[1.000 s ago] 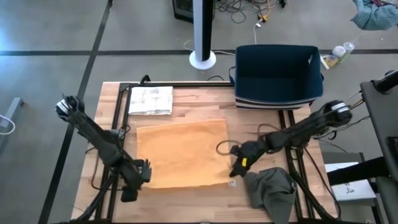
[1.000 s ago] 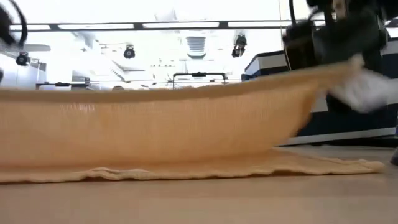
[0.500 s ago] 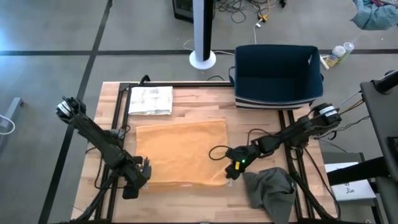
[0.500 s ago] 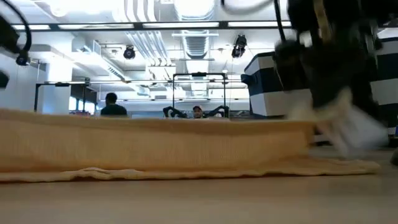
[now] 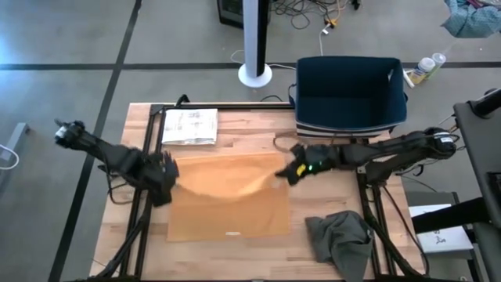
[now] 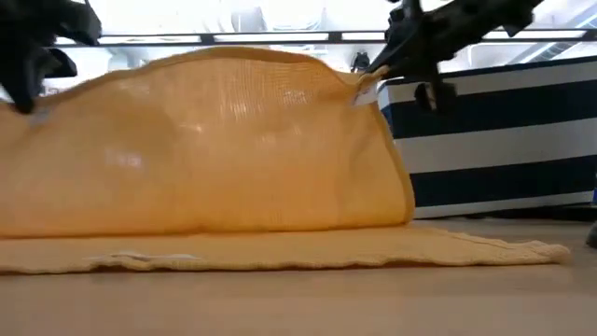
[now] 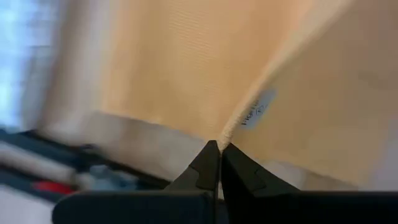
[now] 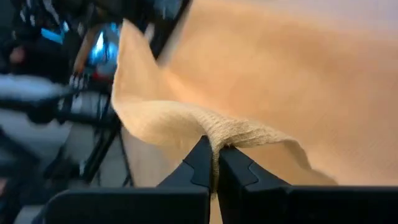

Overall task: Fold towel
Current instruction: Fold the yellow towel

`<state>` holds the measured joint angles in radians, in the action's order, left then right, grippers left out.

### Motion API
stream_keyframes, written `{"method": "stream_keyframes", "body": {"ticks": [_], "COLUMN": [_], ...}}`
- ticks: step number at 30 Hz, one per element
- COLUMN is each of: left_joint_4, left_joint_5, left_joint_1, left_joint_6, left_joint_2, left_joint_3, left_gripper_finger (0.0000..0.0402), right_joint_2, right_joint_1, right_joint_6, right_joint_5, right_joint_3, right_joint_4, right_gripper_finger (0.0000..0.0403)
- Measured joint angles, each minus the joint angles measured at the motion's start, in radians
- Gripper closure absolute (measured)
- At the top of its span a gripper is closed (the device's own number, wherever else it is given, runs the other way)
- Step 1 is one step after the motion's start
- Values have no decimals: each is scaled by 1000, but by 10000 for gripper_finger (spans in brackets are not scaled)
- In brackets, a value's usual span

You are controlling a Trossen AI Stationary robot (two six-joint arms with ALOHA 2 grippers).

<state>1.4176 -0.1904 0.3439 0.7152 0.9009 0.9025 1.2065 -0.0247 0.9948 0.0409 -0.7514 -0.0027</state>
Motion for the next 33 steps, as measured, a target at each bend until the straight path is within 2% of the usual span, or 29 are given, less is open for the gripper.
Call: {"method": "stream_keyframes", "body": {"ticks": [3, 7, 13, 18, 21, 25, 33], "left_joint_4": [6, -30, -47, -50, -52, -52, 12], "left_joint_5": [-45, -50, -63, -63, -63, -48, 1], "left_joint_1": [-195, -462, -812, -1022, -1095, -1119, -1118], "left_joint_6": [-110, -312, -610, -788, -830, -849, -834], "left_joint_2": [-60, -96, -71, -37, -14, -2, -20], "left_joint_3": [33, 111, 244, 362, 433, 478, 444], "left_gripper_finger": [401, 401, 401, 401, 401, 401, 401], "right_joint_2": [-2, 5, 6, 6, 6, 5, 4], "right_joint_1": [-100, -190, -253, -273, -275, -275, -252], "right_joint_6": [-52, -120, -194, -237, -248, -256, -227], "right_joint_5": [-1, 1, 4, -2, -8, -16, -10], "right_joint_3": [-17, -69, -154, -225, -253, -280, -266], "right_joint_4": [-12, -7, -16, -65, -78, -110, -180], "right_gripper_finger": [401, 401, 401, 401, 401, 401, 401]}}
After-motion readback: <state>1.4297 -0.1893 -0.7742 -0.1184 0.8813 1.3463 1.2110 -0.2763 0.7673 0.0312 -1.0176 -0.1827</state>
